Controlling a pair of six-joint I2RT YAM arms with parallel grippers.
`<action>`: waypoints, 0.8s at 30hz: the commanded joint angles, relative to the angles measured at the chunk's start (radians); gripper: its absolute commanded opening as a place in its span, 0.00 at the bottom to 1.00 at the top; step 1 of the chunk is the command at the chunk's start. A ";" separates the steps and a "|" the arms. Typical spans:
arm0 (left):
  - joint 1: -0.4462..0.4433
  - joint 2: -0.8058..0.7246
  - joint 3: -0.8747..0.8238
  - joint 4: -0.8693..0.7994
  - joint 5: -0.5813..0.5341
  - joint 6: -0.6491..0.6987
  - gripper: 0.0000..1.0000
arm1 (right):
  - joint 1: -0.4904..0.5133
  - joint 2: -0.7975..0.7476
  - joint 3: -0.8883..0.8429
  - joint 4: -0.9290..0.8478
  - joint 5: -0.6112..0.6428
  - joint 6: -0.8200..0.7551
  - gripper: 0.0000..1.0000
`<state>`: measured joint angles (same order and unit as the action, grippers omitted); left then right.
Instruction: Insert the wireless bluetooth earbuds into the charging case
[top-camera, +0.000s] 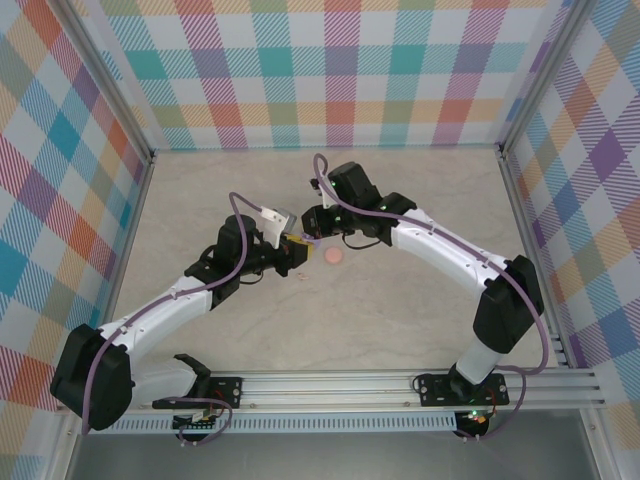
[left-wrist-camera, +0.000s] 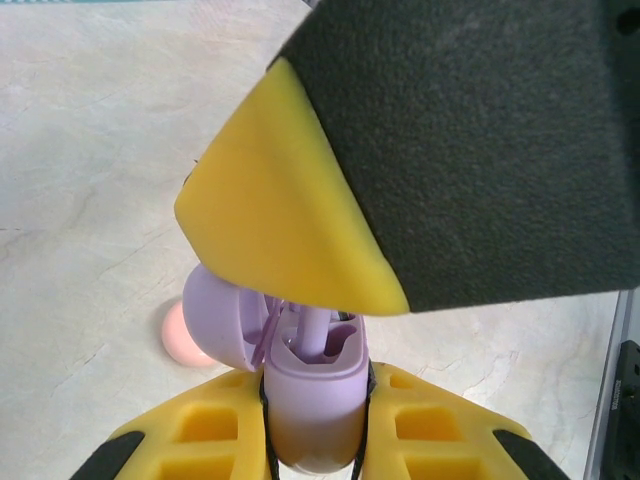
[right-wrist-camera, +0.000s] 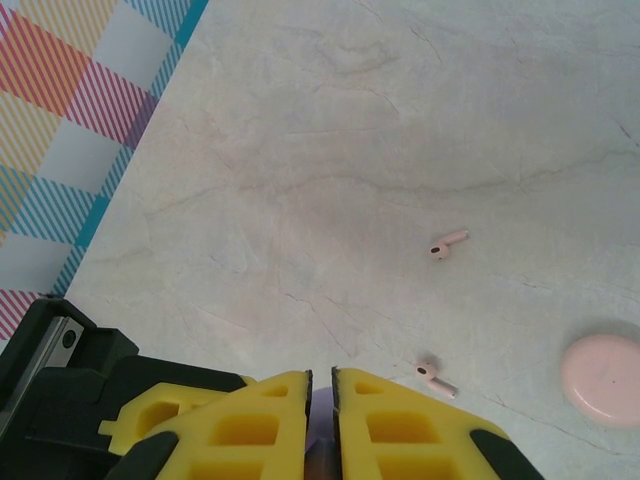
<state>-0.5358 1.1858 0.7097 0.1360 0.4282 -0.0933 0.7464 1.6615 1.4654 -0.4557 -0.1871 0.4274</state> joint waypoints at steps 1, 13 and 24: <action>-0.006 -0.030 0.018 0.097 -0.039 0.001 0.00 | -0.012 -0.011 -0.040 -0.073 -0.033 0.020 0.11; -0.006 -0.030 0.013 0.113 -0.008 0.018 0.00 | -0.033 -0.048 -0.046 -0.058 -0.058 0.028 0.12; -0.006 0.022 0.036 0.074 -0.010 0.004 0.00 | -0.035 0.013 -0.078 -0.064 -0.045 0.025 0.12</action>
<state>-0.5358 1.1927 0.7097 0.1658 0.4175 -0.0891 0.7128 1.6356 1.4220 -0.4835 -0.2249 0.4492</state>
